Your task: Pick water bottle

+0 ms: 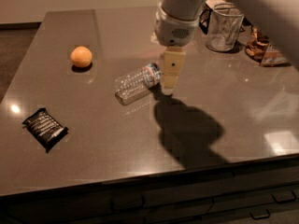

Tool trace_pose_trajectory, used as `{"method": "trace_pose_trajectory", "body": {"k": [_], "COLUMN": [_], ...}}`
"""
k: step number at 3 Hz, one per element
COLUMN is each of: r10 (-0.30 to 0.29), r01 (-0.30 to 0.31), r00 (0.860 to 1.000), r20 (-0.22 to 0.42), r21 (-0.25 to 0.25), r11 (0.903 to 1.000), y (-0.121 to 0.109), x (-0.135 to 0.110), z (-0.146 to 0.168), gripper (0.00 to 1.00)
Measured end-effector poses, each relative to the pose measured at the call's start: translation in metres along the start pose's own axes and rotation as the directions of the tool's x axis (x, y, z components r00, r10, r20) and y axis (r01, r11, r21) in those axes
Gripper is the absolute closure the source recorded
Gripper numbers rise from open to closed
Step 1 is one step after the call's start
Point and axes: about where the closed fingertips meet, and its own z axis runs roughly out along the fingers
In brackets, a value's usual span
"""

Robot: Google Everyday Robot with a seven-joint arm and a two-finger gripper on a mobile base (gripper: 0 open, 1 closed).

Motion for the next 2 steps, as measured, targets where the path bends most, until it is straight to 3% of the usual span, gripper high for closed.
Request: {"method": "trace_pose_trajectory", "body": {"k": [1,2], "r10": [-0.086,-0.155], "r01": [0.086,0.152], "r00": [0.996,0.987], "r20": [-0.009,-0.027], "r21": [-0.050,-0.094], "r11": [0.9951,0.9839], "y": [-0.008,-0.013], "x": [-0.028,-0.042], "z": [0.031,0.055], "gripper": [0.00,0.00]}}
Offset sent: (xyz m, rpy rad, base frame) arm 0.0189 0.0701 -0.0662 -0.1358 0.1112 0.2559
